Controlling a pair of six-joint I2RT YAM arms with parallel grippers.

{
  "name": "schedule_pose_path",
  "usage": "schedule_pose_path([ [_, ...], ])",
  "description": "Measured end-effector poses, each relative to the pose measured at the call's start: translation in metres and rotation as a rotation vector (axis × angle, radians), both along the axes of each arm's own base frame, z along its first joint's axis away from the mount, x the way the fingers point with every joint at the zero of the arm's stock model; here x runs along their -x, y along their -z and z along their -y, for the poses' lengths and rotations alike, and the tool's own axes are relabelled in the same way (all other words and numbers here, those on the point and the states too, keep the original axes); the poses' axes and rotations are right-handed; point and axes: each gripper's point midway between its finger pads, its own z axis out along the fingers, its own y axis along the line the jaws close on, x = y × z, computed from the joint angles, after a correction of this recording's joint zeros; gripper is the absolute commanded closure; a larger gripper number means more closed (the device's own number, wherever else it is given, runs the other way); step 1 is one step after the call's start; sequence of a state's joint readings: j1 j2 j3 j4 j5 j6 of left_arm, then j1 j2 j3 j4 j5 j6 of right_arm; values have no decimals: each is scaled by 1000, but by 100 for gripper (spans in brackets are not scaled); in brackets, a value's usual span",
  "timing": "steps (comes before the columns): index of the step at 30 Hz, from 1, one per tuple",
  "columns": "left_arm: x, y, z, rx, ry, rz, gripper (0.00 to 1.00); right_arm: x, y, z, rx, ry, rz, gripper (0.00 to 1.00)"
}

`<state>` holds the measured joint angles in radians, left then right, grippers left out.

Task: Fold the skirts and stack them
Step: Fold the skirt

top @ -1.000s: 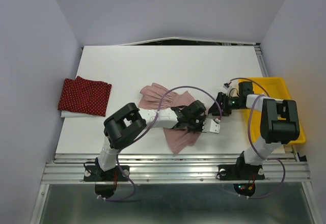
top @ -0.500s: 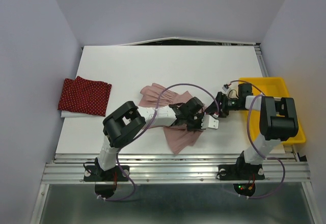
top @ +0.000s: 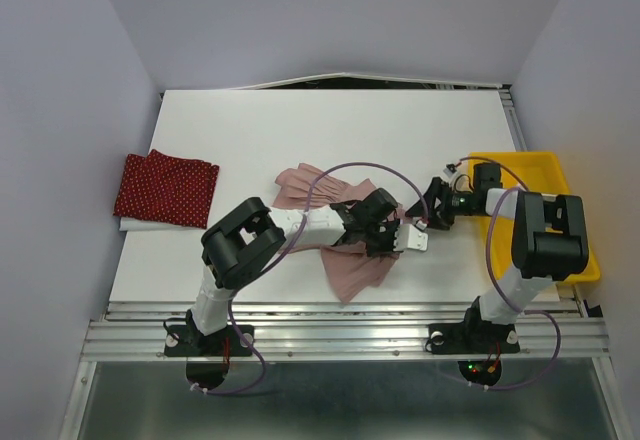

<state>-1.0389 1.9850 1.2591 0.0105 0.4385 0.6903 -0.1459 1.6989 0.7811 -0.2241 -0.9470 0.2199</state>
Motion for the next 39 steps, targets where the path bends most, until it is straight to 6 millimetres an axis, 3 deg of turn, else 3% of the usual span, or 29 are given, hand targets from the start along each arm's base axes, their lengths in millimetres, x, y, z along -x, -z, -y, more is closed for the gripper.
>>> schedule_pose_path([
  [4, 0, 0, 0, 1, 2, -2, 100, 3, 5, -22, -41, -45, -1, 42],
  [5, 0, 0, 0, 2, 2, -4, 94, 4, 8, -27, -50, -52, -10, 65],
  [6, -1, 0, 0, 3, 0, -5, 89, 6, 12, -31, -61, -55, -25, 77],
  [7, -1, 0, -1, 3, -4, -12, 82, 7, 15, -34, -66, -63, -26, 98],
  [8, 0, -1, -1, 2, -10, -24, 71, 8, 20, -36, -66, -57, -50, 99],
  [12, -4, -17, -9, 32, -82, -145, 56, 9, 28, -35, -65, -40, -77, 99],
  [14, -16, -43, -20, 77, -151, -209, 56, 7, 30, -34, -56, -32, -74, 99],
  [16, -47, -94, -41, 198, -264, -283, 56, 6, 30, -34, -52, -26, -73, 99],
  [19, -95, -155, -84, 359, -394, -294, 58, 4, 30, -33, -47, -22, -64, 99],
  [22, -122, -180, -114, 453, -469, -325, 62, 3, 30, -33, -45, -20, -59, 99],
  [23, -128, -175, -122, 468, -489, -359, 63, 3, 30, -33, -45, -20, -58, 99],
  [25, -131, -146, -121, 459, -508, -472, 64, 3, 30, -33, -45, -20, -58, 99],
  [28, -131, -84, -124, 386, -578, -653, 66, 3, 30, -33, -42, -19, -59, 99],
  [31, -128, -8, -140, 276, -710, -862, 69, 3, 31, -32, -37, -18, -59, 99],
  [32, -128, 2, -146, 270, -728, -917, 69, 3, 31, -32, -35, -18, -60, 99],
  [35, -147, -1, -161, 298, -768, -952, 67, 4, 32, -32, -29, -21, -60, 99],
  [39, -199, -14, -194, 302, -856, -774, 54, 4, 32, -32, -27, -21, -60, 99],
])
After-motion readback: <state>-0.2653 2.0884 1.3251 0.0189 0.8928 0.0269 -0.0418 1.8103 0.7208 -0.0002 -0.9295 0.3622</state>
